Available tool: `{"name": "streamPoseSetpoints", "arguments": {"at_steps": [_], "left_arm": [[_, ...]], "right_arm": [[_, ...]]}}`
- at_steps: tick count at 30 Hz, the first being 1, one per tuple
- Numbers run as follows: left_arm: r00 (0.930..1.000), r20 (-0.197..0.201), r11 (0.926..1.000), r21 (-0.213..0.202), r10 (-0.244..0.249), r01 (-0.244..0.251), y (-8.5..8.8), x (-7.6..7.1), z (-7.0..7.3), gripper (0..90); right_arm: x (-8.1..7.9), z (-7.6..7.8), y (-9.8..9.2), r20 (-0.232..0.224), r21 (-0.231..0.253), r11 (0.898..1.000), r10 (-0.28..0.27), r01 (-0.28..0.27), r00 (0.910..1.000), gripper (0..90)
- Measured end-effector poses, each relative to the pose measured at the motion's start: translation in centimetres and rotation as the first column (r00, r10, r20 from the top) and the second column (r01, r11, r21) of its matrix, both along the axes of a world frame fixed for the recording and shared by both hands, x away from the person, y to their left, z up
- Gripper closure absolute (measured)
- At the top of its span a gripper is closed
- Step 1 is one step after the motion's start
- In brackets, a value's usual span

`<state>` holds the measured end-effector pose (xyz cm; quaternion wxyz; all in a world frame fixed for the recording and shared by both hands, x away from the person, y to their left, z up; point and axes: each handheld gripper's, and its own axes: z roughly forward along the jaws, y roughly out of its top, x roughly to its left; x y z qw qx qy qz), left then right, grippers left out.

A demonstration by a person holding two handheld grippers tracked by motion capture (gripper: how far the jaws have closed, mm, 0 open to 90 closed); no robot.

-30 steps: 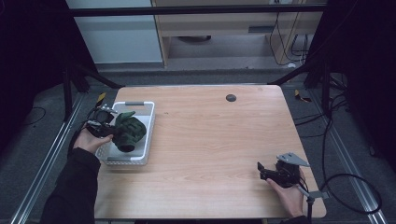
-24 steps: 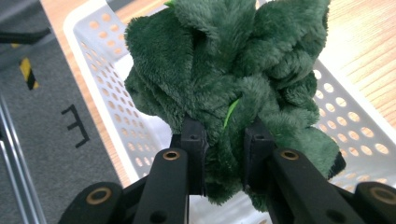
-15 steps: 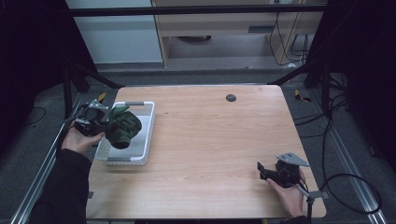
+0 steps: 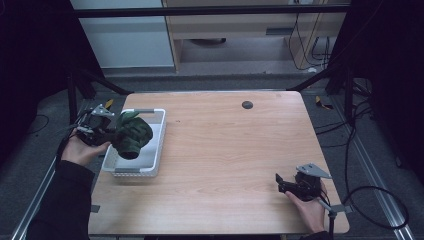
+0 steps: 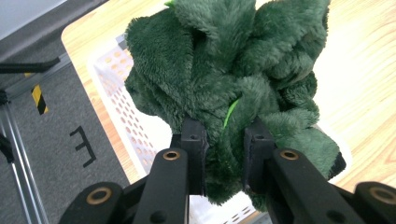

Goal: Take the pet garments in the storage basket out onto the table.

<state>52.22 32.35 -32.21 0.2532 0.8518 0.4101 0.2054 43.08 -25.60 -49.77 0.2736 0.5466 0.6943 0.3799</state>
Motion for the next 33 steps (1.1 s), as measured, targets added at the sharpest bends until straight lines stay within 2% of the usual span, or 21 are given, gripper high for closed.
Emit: {"name": "streamPoseSetpoints", "arguments": {"at_steps": [7,12,22,25,32,33], "left_arm": [[0.9985,0.026,0.9988,0.001,-0.049,0.049,-1.2,-0.8,1.4,74.3],[0.9940,0.056,0.9956,0.012,-0.094,0.093,-2.2,-1.2,2.3,74.3],[0.9842,0.049,0.9853,0.024,-0.170,0.169,-4.8,-1.8,3.2,74.3],[0.9784,0.048,0.9793,0.033,-0.201,0.200,-5.7,-1.9,3.4,74.3],[0.9708,0.046,0.9719,0.014,-0.235,0.235,-7.3,-1.7,3.3,74.3],[0.9690,0.042,0.9698,0.021,-0.244,0.243,-7.5,-1.7,3.3,74.3]], "right_arm": [[0.0,0.0,0.0,0.000,-0.001,1.000,0.001,-0.001,1.0000,8.9],[0.0,0.0,0.0,0.000,0.001,1.000,0.002,-0.002,1.0000,8.9],[0.0,0.1,-0.1,0.007,-0.005,1.000,0.001,-0.001,1.0000,8.9],[0.0,0.1,-0.1,0.008,-0.002,1.000,0.000,0.000,1.0000,8.9],[0.0,0.1,-0.1,0.009,-0.003,1.000,-0.001,0.001,1.0000,8.9],[0.0,0.1,-0.1,0.009,-0.004,1.000,-0.001,0.001,1.0000,8.9]]}}
